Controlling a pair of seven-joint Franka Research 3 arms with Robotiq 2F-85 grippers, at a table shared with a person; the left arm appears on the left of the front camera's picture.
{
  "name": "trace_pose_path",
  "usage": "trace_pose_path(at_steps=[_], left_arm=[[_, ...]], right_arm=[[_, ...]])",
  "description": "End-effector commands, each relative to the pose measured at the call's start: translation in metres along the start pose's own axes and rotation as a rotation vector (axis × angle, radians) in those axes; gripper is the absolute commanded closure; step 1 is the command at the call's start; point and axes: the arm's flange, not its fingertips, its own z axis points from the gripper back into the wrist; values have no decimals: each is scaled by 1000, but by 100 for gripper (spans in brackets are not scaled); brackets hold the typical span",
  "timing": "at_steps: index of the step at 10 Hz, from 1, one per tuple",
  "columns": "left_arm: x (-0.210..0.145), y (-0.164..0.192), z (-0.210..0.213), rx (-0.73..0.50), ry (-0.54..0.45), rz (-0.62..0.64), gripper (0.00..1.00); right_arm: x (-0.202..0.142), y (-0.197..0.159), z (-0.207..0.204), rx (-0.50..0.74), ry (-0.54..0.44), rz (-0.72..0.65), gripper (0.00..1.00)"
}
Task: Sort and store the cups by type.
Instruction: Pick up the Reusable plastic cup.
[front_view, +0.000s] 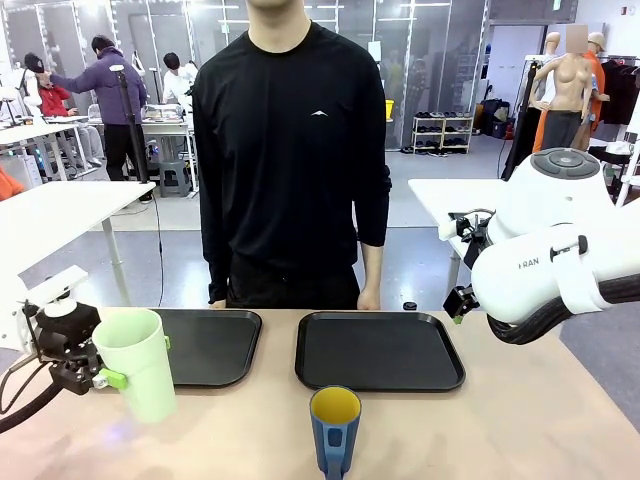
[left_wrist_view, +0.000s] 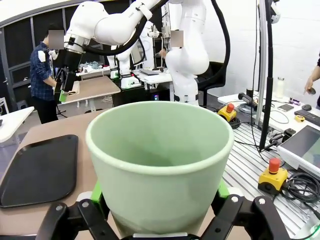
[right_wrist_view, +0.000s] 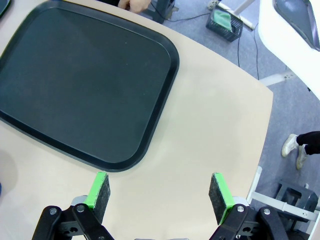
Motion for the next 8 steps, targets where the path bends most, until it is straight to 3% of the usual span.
trace_pose_path(at_steps=[1, 8], left_arm=[[2, 2, 0, -7, 4, -6, 60], [2, 2, 0, -7, 4, -6, 60]], right_arm=[[0, -1, 0, -13, 2, 6, 0], [0, -1, 0, -13, 2, 6, 0]])
